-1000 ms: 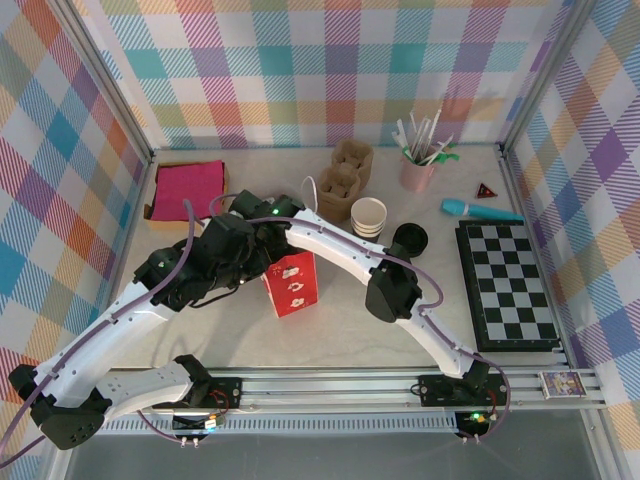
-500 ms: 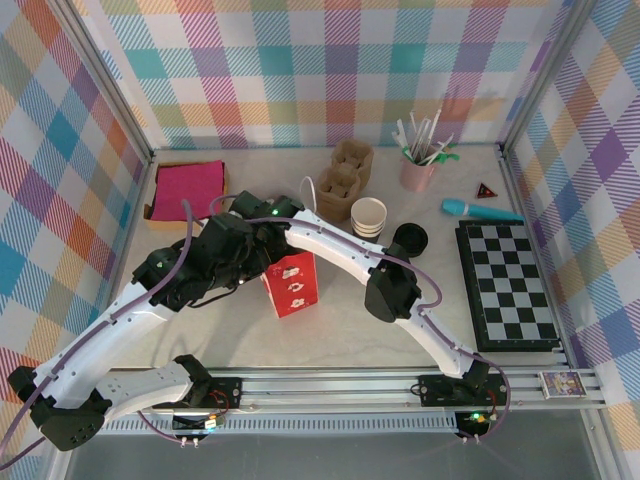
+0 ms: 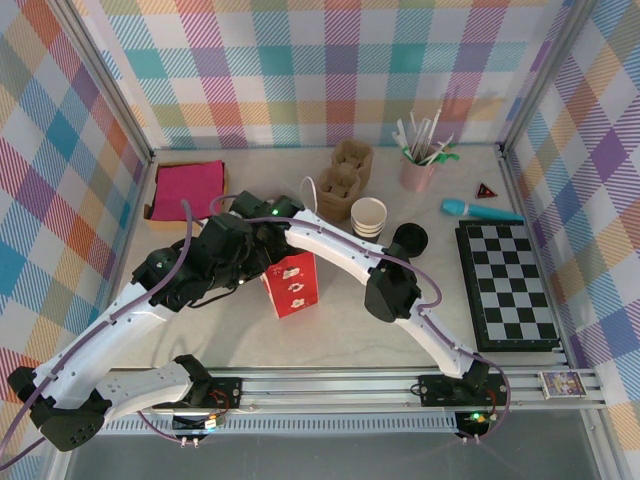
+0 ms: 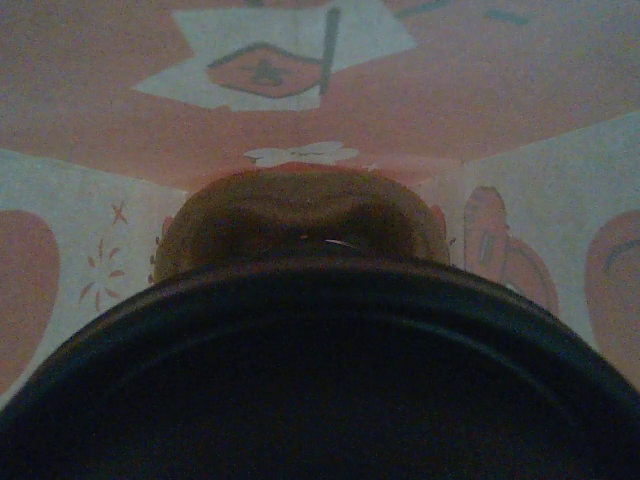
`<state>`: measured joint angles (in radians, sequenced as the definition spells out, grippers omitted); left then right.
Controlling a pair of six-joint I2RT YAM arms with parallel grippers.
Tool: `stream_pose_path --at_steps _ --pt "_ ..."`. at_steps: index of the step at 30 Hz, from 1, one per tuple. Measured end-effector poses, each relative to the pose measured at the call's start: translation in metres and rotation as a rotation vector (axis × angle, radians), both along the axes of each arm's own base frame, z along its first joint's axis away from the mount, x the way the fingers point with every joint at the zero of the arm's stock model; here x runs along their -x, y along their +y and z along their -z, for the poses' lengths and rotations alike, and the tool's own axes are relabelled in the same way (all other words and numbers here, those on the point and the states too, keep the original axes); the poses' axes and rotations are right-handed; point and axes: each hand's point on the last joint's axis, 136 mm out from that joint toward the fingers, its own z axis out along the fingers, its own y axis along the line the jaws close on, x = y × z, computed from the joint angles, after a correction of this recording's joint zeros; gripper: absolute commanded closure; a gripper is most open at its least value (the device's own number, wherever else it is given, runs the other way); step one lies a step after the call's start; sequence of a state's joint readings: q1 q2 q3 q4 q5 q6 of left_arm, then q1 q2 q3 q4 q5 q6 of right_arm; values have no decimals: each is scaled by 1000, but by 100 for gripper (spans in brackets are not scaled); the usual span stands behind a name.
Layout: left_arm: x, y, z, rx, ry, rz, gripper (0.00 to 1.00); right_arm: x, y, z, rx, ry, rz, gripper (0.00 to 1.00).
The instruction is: Pack the takeout coffee
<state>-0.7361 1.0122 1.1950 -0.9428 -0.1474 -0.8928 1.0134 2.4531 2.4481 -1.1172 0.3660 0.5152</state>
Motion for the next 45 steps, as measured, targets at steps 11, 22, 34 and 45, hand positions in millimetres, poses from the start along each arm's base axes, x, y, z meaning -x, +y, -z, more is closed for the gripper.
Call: stream_pose_path --at_steps 11,22,34,45 --pt "3 3 -1 8 -8 -1 82 3 -1 2 5 16 -3 57" --pt "3 4 -2 10 -9 -3 81 5 -1 5 1 40 -9 56" --pt "2 5 -2 13 -8 -8 80 9 0 21 17 79 -15 56" --pt "2 5 -2 14 -8 -9 80 9 0 22 21 90 -16 55"
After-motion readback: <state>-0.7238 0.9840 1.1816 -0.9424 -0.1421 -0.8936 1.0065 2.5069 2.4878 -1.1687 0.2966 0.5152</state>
